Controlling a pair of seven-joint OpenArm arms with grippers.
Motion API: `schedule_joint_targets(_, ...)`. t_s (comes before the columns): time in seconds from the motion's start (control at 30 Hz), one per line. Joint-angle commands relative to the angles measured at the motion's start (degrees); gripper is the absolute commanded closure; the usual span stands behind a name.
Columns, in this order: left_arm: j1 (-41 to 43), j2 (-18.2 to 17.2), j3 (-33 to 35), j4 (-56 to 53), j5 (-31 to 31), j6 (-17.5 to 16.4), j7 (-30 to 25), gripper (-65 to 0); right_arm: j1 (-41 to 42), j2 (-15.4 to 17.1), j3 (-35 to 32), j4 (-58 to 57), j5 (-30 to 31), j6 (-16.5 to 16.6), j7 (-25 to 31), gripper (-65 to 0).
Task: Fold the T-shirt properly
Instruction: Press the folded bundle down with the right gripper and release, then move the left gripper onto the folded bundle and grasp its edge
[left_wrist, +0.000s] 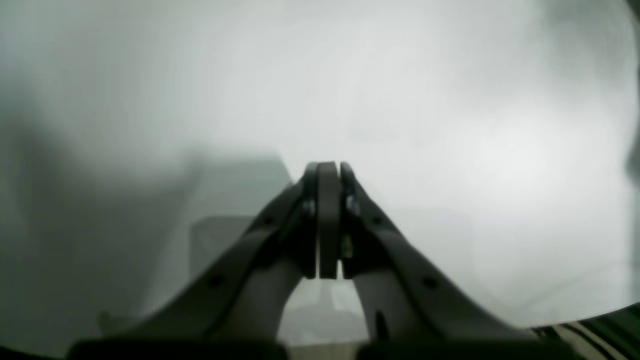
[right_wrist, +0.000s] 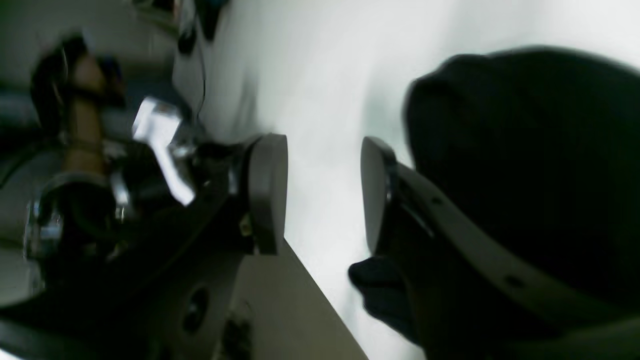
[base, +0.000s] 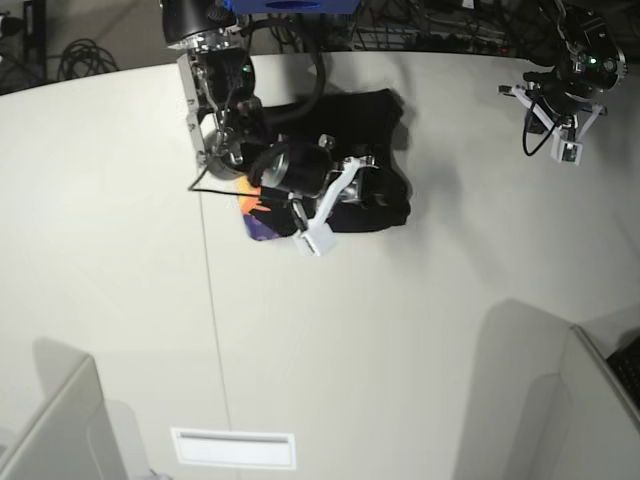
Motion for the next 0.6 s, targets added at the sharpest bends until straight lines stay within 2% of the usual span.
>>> schedule_joint_targets(0.0,0.2,-0.7,0.0,1.1,-0.5,-0.4,-0.7,0.0,1.0,1.0,0.0,2.8,0.9,0.5,1.4,-22.7)
schedule_joint_targets(0.1,0.6,-0.9,3.4,1.4,-0.6,-0.5,-0.6,0.0,-0.9,2.8,4.5,7.2,0.9,0.5,1.4,-21.3)
schedule_joint_targets(0.17,1.3,-0.8,5.9,2.4,-1.2,-0.5,-0.6,0.0,-2.5,2.9,9.5,8.5,0.8,0.5,1.4,-14.4)
schedule_joint_targets(0.2,1.7,-0.8,7.1,3.3,-2.7,-0.5,-0.6,0.0,-3.2,2.9,12.4,8.7,0.9,0.7,1.4,-8.0)
schedule_joint_targets(0.23,1.8,-0.7,8.3,4.4,-5.5,-0.5,-0.5,0.0,-4.0,2.9,15.3,8.8,0.9,0.9,1.4,0.0)
schedule_joint_targets(0.4,1.8,-0.7,10.1,5.2,-23.5,0.0,-0.5,0.0,-7.3,3.0,26.0,8.9,0.9,1.0,1.4,0.0)
schedule_joint_targets(0.43,1.8,-0.7,10.2,4.9,-26.8,0.0,-0.5,-9.7,-7.8,3.2,27.7,8.9,0.9,1.0,1.4,0.0)
schedule_joint_targets(0.5,0.6,-0.5,10.5,4.5,-31.6,0.0,-0.5,-35.7,-8.8,4.6,29.5,8.9,0.9,1.0,1.4,0.0)
schedule_joint_targets(0.57,-0.5,0.5,10.8,4.0,-33.5,0.0,-0.5,-58.3,-9.3,6.4,30.0,8.9,0.9,1.0,1.4,0.0)
